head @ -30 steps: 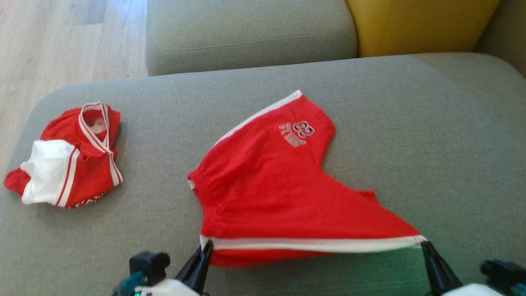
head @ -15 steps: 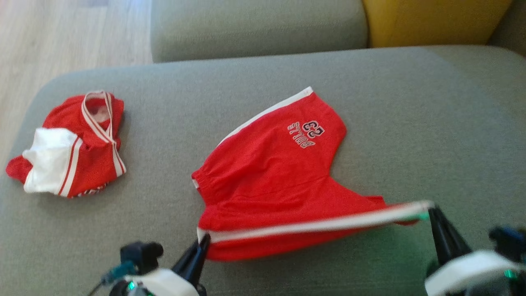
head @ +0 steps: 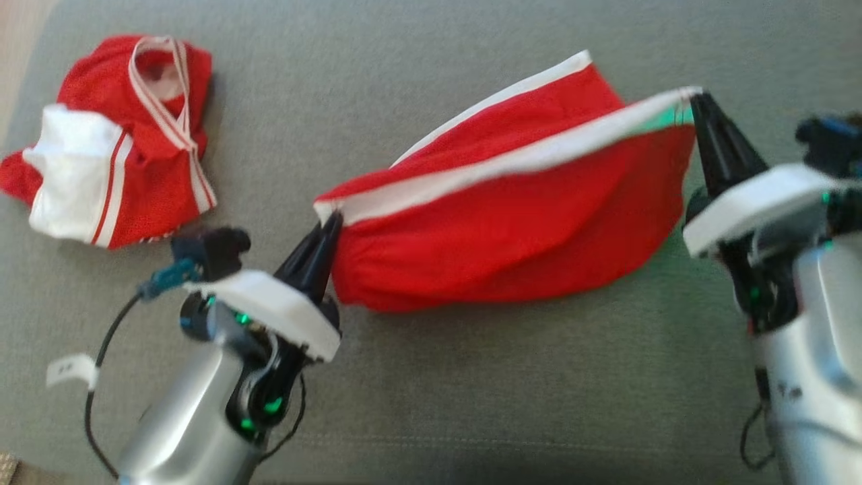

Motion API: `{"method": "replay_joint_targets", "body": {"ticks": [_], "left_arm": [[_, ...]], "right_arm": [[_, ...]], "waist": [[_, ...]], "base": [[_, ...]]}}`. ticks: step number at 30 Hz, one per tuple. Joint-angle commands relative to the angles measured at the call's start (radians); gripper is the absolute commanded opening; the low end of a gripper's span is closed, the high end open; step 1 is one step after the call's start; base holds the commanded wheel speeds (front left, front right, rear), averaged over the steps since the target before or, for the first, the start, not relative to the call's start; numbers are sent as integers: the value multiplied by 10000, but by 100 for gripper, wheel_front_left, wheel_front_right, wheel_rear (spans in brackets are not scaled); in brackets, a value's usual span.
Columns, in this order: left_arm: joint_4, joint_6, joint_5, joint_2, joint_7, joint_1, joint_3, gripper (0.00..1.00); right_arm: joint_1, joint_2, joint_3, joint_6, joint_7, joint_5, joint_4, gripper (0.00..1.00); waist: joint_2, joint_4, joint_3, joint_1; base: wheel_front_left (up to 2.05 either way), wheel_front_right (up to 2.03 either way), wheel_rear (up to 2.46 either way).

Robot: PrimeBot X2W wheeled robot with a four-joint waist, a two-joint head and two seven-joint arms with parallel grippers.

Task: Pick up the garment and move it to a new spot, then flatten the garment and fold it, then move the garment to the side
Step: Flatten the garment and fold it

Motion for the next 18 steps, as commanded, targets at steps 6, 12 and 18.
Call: {"method": "replay_joint_targets", "body": {"ticks": [6,12,18], "left_arm": [[665,-371,-254,-357,-333,-1305,483,0],[1557,-576,-330,-701,-696,-1843,526,0],[2146,-801,-287,-858,-932,-2024,387,100]], "right_arm": [[-1875,-327,666,-7,-554,373,1569,0],[-3237,-516,1346,-7,-1220,702,3399,0],[-3915,-599,2032,-7,-1786,1067,4900,100]], "waist": [[0,607,856,0],[0,695,1146,0],[0,753,1196,0]], "base": [[0,0,0],[0,0,0],[0,0,0]]}}
